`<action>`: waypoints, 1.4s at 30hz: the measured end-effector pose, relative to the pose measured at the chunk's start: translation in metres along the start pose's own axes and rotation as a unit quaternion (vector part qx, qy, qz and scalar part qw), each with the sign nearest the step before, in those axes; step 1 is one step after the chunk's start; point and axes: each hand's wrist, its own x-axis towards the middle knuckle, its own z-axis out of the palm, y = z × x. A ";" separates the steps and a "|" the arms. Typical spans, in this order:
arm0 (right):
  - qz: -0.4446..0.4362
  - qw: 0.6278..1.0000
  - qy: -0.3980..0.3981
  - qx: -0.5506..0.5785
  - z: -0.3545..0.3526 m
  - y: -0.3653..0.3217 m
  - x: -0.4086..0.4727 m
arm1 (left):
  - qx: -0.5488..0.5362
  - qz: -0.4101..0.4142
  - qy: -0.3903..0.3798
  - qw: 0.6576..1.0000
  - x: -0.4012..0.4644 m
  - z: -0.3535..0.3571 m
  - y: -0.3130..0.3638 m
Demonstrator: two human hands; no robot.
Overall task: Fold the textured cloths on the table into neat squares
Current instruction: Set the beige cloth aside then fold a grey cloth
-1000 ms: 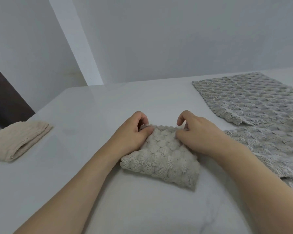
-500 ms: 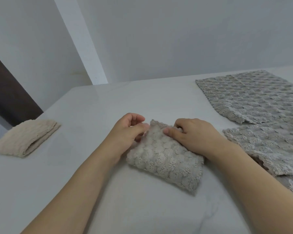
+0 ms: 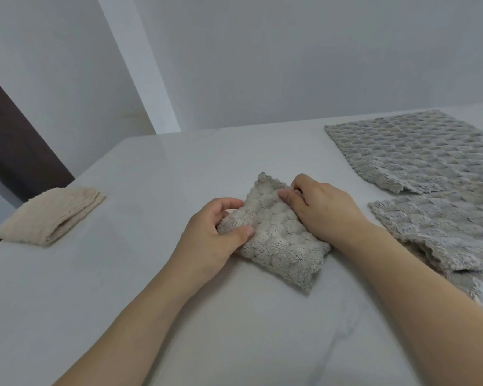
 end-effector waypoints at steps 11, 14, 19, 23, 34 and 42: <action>0.015 1.000 0.007 -0.018 0.002 0.002 0.001 | 0.281 -0.012 0.074 0.957 -0.001 0.003 0.005; 0.019 1.000 0.009 -0.018 0.002 0.001 0.002 | 0.319 0.021 0.072 0.945 -0.001 0.003 0.006; 0.018 1.000 0.011 -0.016 0.002 0.002 0.001 | 0.356 0.139 0.109 0.918 -0.009 0.009 0.002; 0.017 1.000 0.011 -0.013 0.002 0.002 0.001 | 0.359 0.113 0.115 0.919 -0.008 0.009 0.003; 0.025 0.999 0.004 -0.022 0.001 -0.001 0.001 | 0.331 0.343 0.077 0.876 -0.008 0.006 0.005; 0.024 0.999 0.006 -0.020 0.002 0.001 0.001 | 0.339 0.270 0.043 0.900 -0.005 0.006 -0.004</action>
